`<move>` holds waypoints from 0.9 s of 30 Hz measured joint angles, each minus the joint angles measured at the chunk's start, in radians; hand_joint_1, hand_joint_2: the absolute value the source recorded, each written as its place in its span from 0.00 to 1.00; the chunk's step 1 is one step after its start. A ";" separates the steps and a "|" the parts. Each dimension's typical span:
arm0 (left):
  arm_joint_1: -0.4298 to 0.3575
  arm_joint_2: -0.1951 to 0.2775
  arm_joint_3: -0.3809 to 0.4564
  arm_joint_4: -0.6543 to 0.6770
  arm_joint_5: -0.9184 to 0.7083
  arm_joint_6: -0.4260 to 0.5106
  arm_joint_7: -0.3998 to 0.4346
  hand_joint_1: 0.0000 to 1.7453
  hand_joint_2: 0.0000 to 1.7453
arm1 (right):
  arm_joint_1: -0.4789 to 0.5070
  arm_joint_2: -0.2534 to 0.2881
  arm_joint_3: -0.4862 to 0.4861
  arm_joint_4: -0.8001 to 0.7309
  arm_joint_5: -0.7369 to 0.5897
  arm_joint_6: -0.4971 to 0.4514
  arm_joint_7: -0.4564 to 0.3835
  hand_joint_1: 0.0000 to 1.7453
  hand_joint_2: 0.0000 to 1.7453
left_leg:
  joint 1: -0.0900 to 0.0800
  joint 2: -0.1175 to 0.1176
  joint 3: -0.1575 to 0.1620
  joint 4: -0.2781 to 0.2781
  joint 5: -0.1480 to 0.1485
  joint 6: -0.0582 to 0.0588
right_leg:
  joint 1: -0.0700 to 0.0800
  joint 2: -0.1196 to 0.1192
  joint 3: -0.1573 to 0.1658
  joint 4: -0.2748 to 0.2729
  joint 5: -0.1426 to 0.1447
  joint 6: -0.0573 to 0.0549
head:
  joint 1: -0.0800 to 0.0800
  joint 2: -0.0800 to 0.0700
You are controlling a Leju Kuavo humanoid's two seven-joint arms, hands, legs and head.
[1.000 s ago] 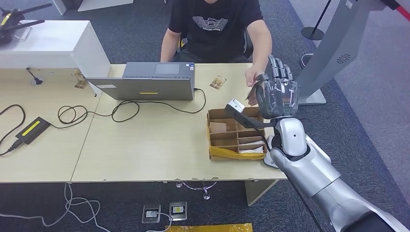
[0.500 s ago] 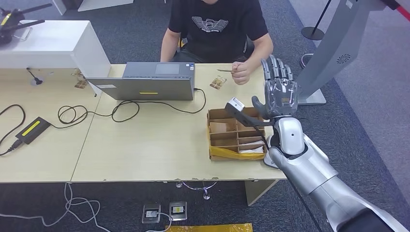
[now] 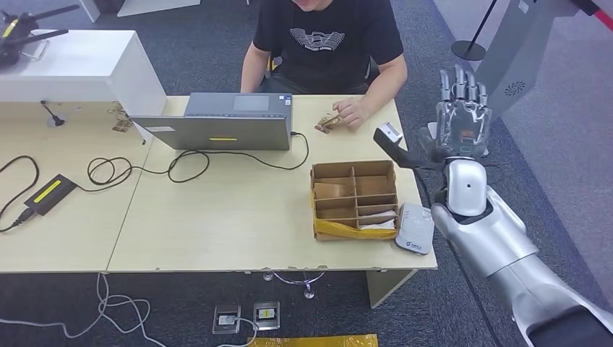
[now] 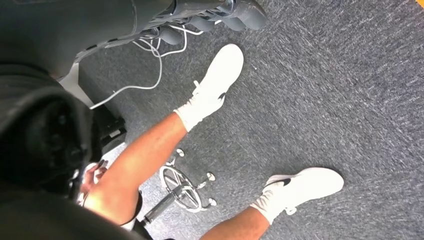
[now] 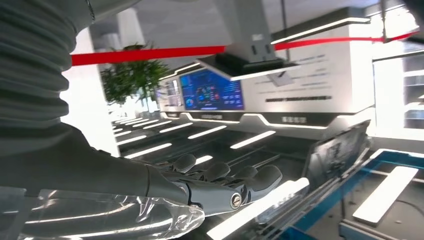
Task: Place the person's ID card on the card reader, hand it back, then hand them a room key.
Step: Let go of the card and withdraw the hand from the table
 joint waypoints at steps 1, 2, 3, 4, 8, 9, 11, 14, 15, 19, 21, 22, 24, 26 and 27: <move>0.002 0.001 0.000 0.000 -0.001 0.004 0.000 0.00 0.00 | 0.000 -0.022 -0.011 0.001 -0.009 0.006 0.006 0.00 1.00 | 0.000 0.000 0.000 0.000 0.000 0.000 | 0.000 0.000 0.000 0.000 0.000 0.000 | 0.000 0.000; 0.003 0.002 0.000 0.000 0.000 0.009 0.000 0.00 0.00 | 0.000 -0.043 -0.023 0.003 -0.021 0.011 0.014 0.00 1.00 | 0.000 0.001 0.000 0.000 0.000 0.000 | 0.000 0.001 0.000 0.000 0.000 0.000 | 0.000 0.000; 0.005 0.003 0.000 0.000 0.003 0.012 0.002 0.00 0.00 | 0.002 -0.064 -0.036 0.005 -0.037 0.014 0.024 0.00 1.00 | 0.000 0.001 0.000 0.000 0.000 0.000 | -0.001 0.001 0.000 0.000 0.000 0.000 | 0.000 0.000; 0.007 0.003 0.000 0.000 0.009 0.015 0.005 0.00 0.00 | 0.006 -0.084 -0.050 0.008 -0.057 0.015 0.035 0.00 1.00 | 0.000 0.001 0.000 0.000 0.000 0.000 | -0.001 0.001 0.000 -0.001 0.000 0.000 | 0.000 0.000; 0.018 0.009 0.001 0.000 0.052 0.017 0.026 0.00 0.00 | 0.044 -0.178 -0.118 0.026 -0.158 0.036 0.097 0.00 1.00 | 0.000 -0.001 -0.001 0.000 -0.001 0.001 | -0.001 -0.001 0.000 -0.001 0.000 0.000 | 0.000 0.000; 0.021 0.011 0.002 0.000 0.063 0.016 0.031 0.00 0.00 | 0.058 -0.202 -0.137 0.035 -0.189 0.044 0.110 0.00 1.00 | 0.000 -0.001 -0.001 0.000 -0.001 0.001 | -0.001 -0.002 -0.001 -0.001 0.000 0.000 | 0.000 0.000; 0.027 0.015 0.005 0.000 0.083 0.015 0.038 0.00 0.00 | 0.086 -0.243 -0.172 0.061 -0.255 0.051 0.128 0.00 1.00 | 0.000 -0.001 -0.002 0.000 -0.001 0.001 | -0.001 -0.002 -0.001 -0.001 0.000 0.000 | 0.000 0.000; 0.034 0.018 0.010 0.000 0.101 0.014 0.043 0.00 0.00 | 0.132 -0.283 -0.226 0.113 -0.373 0.048 0.140 0.00 1.00 | 0.000 0.000 -0.002 0.000 -0.002 0.000 | 0.000 -0.001 -0.002 -0.001 0.000 0.000 | -0.001 0.000; 0.036 0.019 0.012 0.000 0.104 0.013 0.044 0.00 0.00 | 0.150 -0.293 -0.248 0.135 -0.424 0.043 0.139 0.00 1.00 | 0.000 0.000 -0.002 0.000 -0.002 0.000 | 0.000 -0.001 -0.002 -0.001 0.000 0.000 | -0.001 0.000; 0.045 0.024 0.018 0.000 0.108 0.009 0.044 0.00 0.00 | 0.233 -0.313 -0.357 0.249 -0.720 -0.007 0.062 0.00 1.00 | 0.000 -0.001 -0.003 0.000 -0.002 0.000 | 0.000 -0.003 -0.002 -0.001 0.000 0.000 | -0.001 0.000; 0.047 0.025 0.019 0.000 0.107 0.009 0.044 0.00 0.00 | 0.280 -0.312 -0.417 0.308 -0.843 -0.040 -0.020 0.00 1.00 | 0.000 -0.001 -0.003 0.000 -0.002 0.000 | 0.000 -0.003 -0.002 -0.001 0.000 0.000 | -0.001 0.000; 0.048 0.026 0.020 0.000 0.107 0.009 0.043 0.00 0.00 | 0.299 -0.311 -0.442 0.334 -0.878 -0.051 -0.051 0.00 1.00 | 0.000 -0.001 -0.004 0.000 -0.002 0.000 | 0.000 -0.003 -0.002 -0.001 0.000 0.000 | -0.001 0.000; 0.049 0.027 0.020 0.000 0.102 0.016 0.045 0.00 0.00 | 0.321 -0.308 -0.479 0.377 -0.913 -0.058 -0.081 0.00 1.00 | 0.000 0.000 -0.003 0.000 -0.002 0.000 | 0.000 -0.002 -0.003 -0.001 0.000 0.000 | -0.001 0.000; 0.049 0.026 0.020 0.000 0.085 0.040 0.063 0.00 0.00 | 0.333 -0.305 -0.513 0.418 -0.966 -0.059 -0.103 0.00 1.00 | 0.000 0.001 -0.002 0.000 -0.002 0.000 | 0.000 0.000 -0.003 -0.001 0.000 0.000 | -0.001 0.000; 0.049 0.022 0.020 0.000 0.075 0.055 0.081 0.00 0.00 | 0.343 -0.303 -0.535 0.441 -1.011 -0.060 -0.123 0.00 1.00 | 0.000 0.001 -0.002 0.000 -0.002 0.000 | 0.000 0.000 -0.002 -0.002 0.000 0.000 | -0.001 0.000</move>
